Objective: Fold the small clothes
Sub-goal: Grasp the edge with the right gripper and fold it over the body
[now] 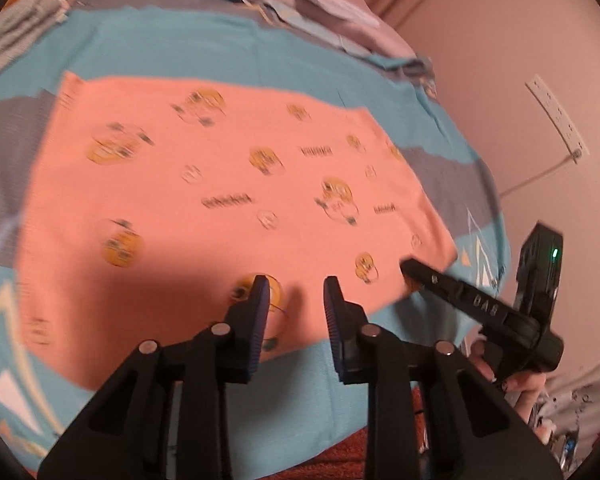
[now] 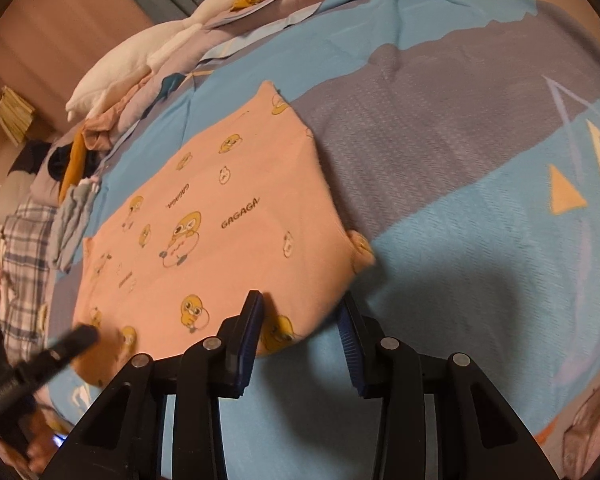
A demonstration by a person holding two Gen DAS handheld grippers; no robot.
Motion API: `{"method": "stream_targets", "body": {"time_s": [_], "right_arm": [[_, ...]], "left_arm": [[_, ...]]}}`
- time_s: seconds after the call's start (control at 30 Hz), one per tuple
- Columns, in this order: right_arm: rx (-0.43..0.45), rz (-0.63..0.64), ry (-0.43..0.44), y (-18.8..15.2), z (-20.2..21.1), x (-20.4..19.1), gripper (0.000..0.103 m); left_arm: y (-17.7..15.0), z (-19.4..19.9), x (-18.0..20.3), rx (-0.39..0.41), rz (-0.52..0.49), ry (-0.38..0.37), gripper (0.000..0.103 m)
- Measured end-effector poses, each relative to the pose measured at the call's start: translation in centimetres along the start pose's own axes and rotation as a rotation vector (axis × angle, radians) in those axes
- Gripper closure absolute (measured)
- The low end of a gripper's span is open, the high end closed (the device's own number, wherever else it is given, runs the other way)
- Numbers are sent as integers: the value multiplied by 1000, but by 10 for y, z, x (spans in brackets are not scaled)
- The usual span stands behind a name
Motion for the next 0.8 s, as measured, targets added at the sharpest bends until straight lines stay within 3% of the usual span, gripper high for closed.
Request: {"method": "stream_targets", "body": {"time_s": [0.17,0.33,0.57,0.63,0.8], "right_arm": [[14,-20,20,7,-9,-1,71],[28,-8,7,11,-8,-4,90],[128,91,52,31,21,-32,93],[155,137,66,39,29,-46,93],[197,265,117,51,36,-88,94]], "left_arm": [[-11,-29,-8,-57,-1,46,78],[-11,-27,-10,-57,22,35,78],[-12,-13,-15,-65,39,9,76],[-8,0,-17,-46,49,12,75],[9,54,-34,95,79,4,70]]}}
Point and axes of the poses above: each gripper's, at about its wrist camera, not at the fingertips, and z roughly against the way its jaws point, x to its right, y to its top, the point moved 4 cm from there along -z, roughly the way its jaws point, and after that the axes turned 11 degrees about z, right-handed, at the moved point
